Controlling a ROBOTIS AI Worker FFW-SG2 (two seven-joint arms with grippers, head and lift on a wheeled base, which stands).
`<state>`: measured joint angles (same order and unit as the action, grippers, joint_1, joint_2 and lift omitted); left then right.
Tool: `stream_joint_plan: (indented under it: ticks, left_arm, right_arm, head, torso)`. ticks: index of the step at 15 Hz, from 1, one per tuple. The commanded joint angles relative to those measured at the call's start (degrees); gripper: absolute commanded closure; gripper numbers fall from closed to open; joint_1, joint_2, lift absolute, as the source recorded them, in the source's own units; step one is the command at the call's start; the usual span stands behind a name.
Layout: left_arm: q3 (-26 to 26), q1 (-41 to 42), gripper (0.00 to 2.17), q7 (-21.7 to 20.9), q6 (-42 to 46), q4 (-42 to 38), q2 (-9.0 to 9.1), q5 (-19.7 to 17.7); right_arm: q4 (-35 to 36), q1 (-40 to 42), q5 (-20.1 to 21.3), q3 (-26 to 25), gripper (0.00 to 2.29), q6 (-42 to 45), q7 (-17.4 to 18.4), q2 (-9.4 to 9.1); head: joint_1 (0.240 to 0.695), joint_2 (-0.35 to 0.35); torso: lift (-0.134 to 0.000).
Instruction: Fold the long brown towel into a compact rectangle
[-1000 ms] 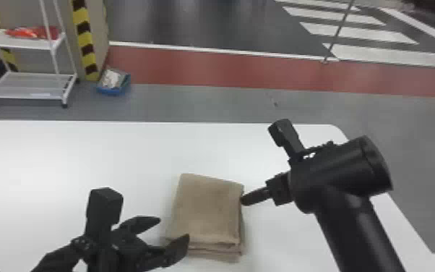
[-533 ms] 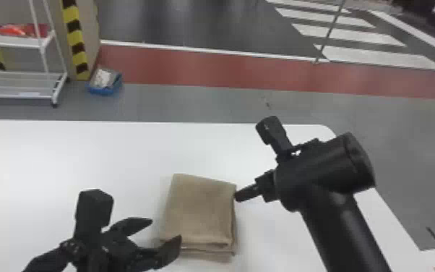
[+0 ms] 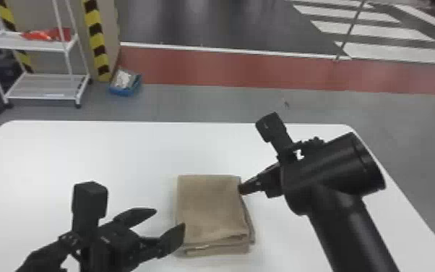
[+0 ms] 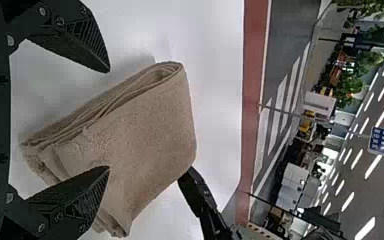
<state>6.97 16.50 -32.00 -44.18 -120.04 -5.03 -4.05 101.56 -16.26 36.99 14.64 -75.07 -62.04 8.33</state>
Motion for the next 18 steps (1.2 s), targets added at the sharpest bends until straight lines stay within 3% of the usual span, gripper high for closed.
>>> stream_joint_plan:
  ticks: [1,3,5,7,9,13,14,18]
  left_arm:
    - [-0.9,0.5,0.22,0.0,0.1,-0.3,0.02,-0.3]
    - [-2.2,0.8,0.22,-0.2,0.1,-0.5,-0.07,-1.3]
    - [-3.2,0.6,0.22,-0.2,0.5,-0.4,0.02,-2.1]
    - [-2.8,0.3,0.22,-0.2,0.5,-0.3,0.11,-2.4]
    - [-2.7,0.4,0.22,-0.2,0.5,-0.4,0.02,-2.4]
    - [-3.4,1.1,0.22,-0.5,0.5,-0.5,-0.07,-2.4]
    - [-3.4,1.1,0.23,-0.5,0.6,-0.5,0.02,-2.4]
    - [-3.3,1.1,0.23,-0.5,1.2,-0.1,0.02,-2.4]
  right_arm:
    - [1.7,1.1,-0.3,0.0,1.87,-0.7,-1.1,-0.07]
    - [5.8,2.6,1.6,-0.7,1.87,-3.3,-5.8,0.9]
    - [11.4,4.6,0.9,-3.5,1.87,-4.0,-10.4,2.48]
    - [13.3,4.7,-0.1,-4.3,1.87,-5.0,-9.9,2.39]
    - [11.8,3.2,-0.1,-3.7,1.87,-4.5,-6.6,1.16]
    - [-2.9,-2.3,-0.6,-2.3,1.87,0.1,-2.5,-0.77]
    - [-4.1,-2.5,-1.6,-2.2,1.87,1.5,-2.4,-1.56]
    - [-4.1,-2.2,-0.8,-0.4,1.87,0.8,-2.5,-1.56]
  head:
    - [0.695,-0.135]
    - [0.695,-0.113]
    - [0.695,-0.103]
    - [0.695,-0.101]
    - [0.695,-0.107]
    - [0.695,-0.113]
    - [0.695,-0.111]
    - [0.695,-0.084]
  torso:
    - [-0.124]
    - [-0.124]
    - [-0.124]
    - [-0.124]
    - [-0.124]
    - [-0.124]
    - [-0.124]
    - [-0.124]
